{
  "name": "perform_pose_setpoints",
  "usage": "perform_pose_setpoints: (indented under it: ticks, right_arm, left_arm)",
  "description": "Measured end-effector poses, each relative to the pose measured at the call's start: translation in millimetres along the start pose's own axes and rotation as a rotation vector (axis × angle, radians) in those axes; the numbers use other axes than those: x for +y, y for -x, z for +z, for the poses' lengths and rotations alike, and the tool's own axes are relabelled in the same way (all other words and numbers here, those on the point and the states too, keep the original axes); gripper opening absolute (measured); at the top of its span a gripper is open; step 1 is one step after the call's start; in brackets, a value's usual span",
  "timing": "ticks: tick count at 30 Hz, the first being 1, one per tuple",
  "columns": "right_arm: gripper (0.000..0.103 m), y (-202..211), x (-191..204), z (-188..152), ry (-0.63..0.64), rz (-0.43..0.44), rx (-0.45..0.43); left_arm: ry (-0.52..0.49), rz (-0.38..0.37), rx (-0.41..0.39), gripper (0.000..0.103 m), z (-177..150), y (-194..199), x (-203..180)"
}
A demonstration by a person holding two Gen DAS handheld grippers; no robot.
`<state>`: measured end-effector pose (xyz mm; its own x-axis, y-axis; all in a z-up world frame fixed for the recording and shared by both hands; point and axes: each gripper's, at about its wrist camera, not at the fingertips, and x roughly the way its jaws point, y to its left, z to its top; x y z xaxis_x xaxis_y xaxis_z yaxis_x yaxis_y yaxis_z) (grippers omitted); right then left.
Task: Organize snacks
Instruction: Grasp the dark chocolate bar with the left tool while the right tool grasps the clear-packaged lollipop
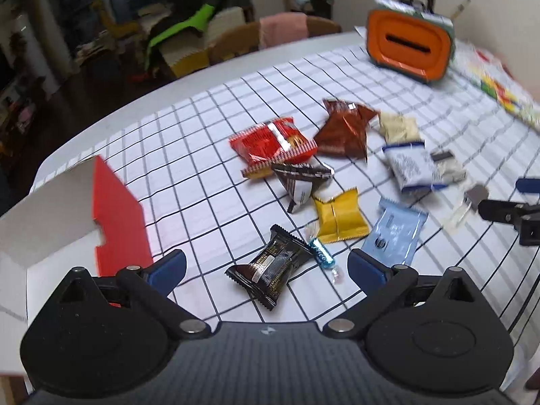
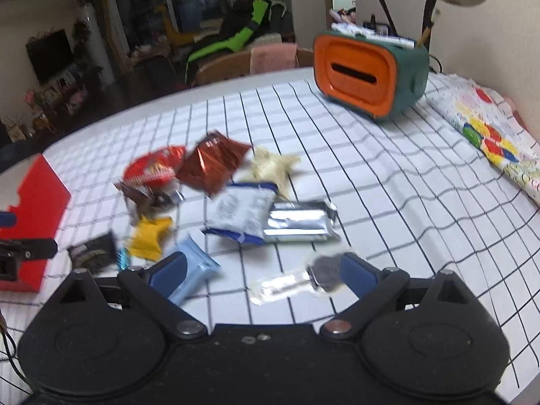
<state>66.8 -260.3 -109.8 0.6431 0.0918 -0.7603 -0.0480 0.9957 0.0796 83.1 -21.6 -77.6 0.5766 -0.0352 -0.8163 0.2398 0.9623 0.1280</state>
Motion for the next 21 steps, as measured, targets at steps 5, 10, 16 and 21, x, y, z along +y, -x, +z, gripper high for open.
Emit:
perform_pose_setpoints:
  ticks: [5, 10, 16, 21]
  right_arm:
    - [0.092, -17.0, -16.8, -2.7, -0.065, -0.056, 0.03]
    - [0.09, -38.0, -27.9, 0.4, -0.173, -0.098, 0.08]
    - [0.084, -61.5, -37.9, 7.5, -0.317, -0.219, 0.1]
    - [0.081, -77.9, -40.0, 8.6, -0.363, -0.285, 0.127]
  left_arm:
    - [-0.037, -0.034, 0.082, 0.102, 7.6, -25.5, 4.2]
    - [-0.046, -0.046, 0.137, 0.101, 16.1, -48.1, 7.9]
    - [-0.011, -0.064, 0.198, 0.096, 23.5, -69.5, 14.0]
    - [-0.019, -0.076, 0.241, 0.089, 21.4, -82.1, 14.6]
